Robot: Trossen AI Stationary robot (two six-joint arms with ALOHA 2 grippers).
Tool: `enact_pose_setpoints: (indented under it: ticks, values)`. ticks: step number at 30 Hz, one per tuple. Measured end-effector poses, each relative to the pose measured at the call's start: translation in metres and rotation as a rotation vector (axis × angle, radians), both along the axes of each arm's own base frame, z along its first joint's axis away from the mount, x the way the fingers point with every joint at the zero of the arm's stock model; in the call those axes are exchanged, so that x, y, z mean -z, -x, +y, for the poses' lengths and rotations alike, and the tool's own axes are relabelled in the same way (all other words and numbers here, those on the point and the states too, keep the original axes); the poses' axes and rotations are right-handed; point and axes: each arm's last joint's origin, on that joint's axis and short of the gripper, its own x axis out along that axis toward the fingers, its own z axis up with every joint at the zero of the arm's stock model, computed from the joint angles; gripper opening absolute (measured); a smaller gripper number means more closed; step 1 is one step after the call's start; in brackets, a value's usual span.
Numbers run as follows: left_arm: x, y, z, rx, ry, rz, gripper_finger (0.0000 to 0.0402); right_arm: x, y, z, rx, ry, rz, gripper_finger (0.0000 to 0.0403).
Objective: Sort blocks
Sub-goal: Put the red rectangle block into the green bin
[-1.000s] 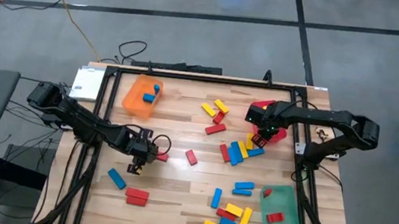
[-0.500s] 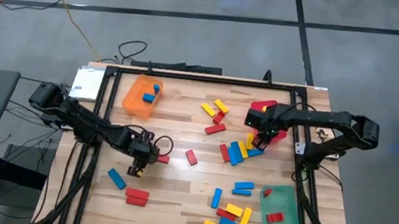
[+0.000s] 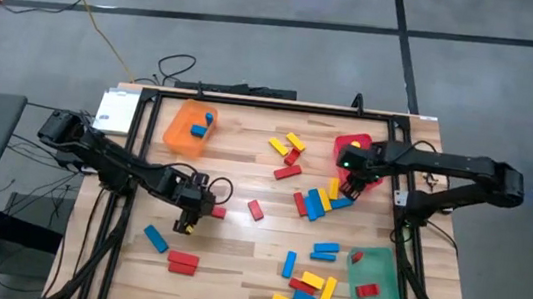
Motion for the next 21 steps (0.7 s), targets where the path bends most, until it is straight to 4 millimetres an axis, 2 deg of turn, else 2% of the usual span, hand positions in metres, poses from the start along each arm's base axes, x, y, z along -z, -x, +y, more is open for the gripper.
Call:
enact_pose_setpoints:
  ticks: [7, 12, 15, 20, 21]
  values:
    - [0.015, -0.002, 0.012, -0.033, 0.058, 0.046, 0.0227, -0.012, 0.000, 0.013, -0.061, 0.024, -0.128, 0.0175]
    - [0.018, -0.004, 0.018, -0.046, 0.065, 0.056, 0.0219, -0.019, -0.006, 0.029, -0.133, 0.029, -0.231, 0.0175]
    - [0.018, -0.005, 0.018, -0.020, 0.059, 0.046, 0.0192, -0.021, -0.010, 0.040, -0.170, 0.023, -0.279, 0.0176]
    - [0.018, -0.006, 0.018, 0.009, 0.046, 0.039, 0.0119, -0.023, -0.017, 0.058, -0.249, 0.012, -0.348, 0.0176]
    - [0.018, -0.006, 0.018, 0.011, 0.043, 0.035, 0.0118, -0.024, -0.018, 0.061, -0.265, 0.008, -0.365, 0.0176]
